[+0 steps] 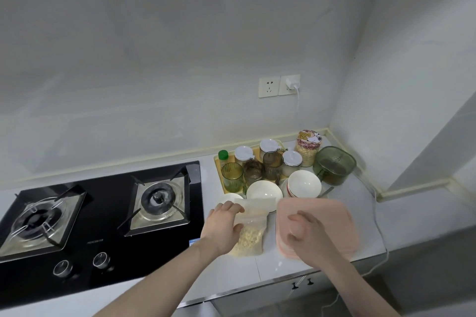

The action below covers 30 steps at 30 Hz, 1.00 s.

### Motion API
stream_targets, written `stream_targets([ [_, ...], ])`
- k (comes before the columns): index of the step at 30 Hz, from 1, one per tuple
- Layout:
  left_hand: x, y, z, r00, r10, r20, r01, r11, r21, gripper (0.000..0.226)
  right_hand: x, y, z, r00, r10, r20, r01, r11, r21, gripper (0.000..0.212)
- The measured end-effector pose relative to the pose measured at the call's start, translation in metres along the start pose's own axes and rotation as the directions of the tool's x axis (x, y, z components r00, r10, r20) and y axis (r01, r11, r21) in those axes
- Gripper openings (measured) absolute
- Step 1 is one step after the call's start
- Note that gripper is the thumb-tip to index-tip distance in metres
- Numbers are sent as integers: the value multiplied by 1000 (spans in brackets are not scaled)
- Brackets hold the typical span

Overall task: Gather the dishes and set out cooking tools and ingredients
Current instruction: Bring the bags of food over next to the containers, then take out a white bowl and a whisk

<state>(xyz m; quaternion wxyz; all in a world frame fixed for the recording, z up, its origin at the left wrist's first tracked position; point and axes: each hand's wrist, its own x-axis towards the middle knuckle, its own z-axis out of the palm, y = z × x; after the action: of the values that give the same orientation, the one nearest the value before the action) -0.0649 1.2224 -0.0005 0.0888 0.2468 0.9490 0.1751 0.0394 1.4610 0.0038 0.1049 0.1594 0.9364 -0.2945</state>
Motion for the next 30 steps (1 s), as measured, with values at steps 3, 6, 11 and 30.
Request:
stream_targets([
  [3, -22, -5, -17, 997, -11, -70, 7, 998, -69, 39, -8, -15, -4, 997, -64, -37, 67, 995, 71, 48],
  [6, -49, -18, -37, 990, -26, -139, 11, 994, -109, 39, -14, -42, -8, 983, -167, -71, 176, 972, 153, 44],
  [11, -98, -49, -82, 964, -123, -234, 85, 982, -166, 34, -21, -94, 7, 938, -346, -31, 344, 912, 224, 43],
  [30, -399, -174, -222, 705, -434, -561, 357, 901, -247, 31, -150, -372, 107, 571, -804, 165, 741, 591, 317, 38],
])
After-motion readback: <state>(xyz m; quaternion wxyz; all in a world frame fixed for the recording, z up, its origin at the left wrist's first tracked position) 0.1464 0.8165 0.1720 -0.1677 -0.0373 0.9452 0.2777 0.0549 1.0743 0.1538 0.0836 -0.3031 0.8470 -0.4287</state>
